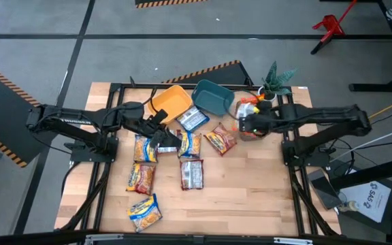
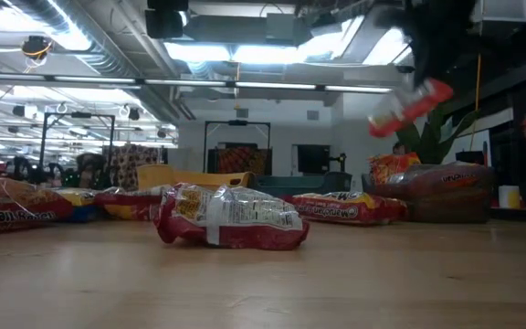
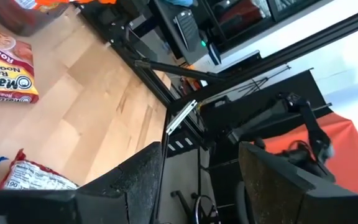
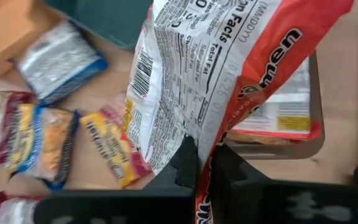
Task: Sort Maruchan noodles
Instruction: Put the orange noodle pack into the black bin
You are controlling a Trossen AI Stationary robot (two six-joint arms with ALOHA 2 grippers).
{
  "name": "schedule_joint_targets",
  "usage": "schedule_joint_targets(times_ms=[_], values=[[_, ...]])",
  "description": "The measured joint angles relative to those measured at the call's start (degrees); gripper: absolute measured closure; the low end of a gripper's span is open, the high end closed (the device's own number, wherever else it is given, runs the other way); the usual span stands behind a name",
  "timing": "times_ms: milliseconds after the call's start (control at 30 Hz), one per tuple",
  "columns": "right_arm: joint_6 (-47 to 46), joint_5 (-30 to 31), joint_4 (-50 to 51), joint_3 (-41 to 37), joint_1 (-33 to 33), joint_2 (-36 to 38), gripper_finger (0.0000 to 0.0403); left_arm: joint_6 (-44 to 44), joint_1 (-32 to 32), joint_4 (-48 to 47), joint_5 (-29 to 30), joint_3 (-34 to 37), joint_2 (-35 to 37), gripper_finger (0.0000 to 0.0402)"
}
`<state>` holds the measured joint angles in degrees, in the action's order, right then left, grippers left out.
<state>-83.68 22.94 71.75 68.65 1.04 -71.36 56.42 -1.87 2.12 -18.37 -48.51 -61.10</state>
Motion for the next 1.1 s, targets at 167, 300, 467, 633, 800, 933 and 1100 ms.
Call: schedule_joint_targets(times_ms=[167,300,467,633,800,933,1100], values=[[1.3,-5.5,-8.6,-12.6,-5.6,8.5,0.0403,0.0,0.0,-0.1,1.4,0.0,0.0,0.0191],[4.5,-9.9,-14.9,-18.6,-11.2,15.2,0.0403,0.0,0.0,-0.1,1.4,0.0,0.0,0.0191],[-3.5,-0.7,-20.2,-21.9,-13.0,21.4,0.0403,0.0,0.0,-0.1,3.8,0.0,0.0,0.0191],[-10.0,8.4,-23.9,-22.3,-8.8,22.1,0.0403,-0.1,0.0,0.1,5.6,0.0,0.0,0.0191],[-20.1,15.2,-23.1,-22.4,-3.1,20.6,0.0403,-0.3,0.0,0.1,6.1,0.0,0.0,0.0191],[-33.1,22.6,-19.5,-22.3,1.6,17.7,0.0403,-1.1,0.0,0.1,7.4,0.0,0.0,0.0191],[-46.4,25.0,-14.9,-22.4,5.4,12.7,0.0403,-1.1,0.0,0.3,7.5,0.0,0.0,0.0191]])
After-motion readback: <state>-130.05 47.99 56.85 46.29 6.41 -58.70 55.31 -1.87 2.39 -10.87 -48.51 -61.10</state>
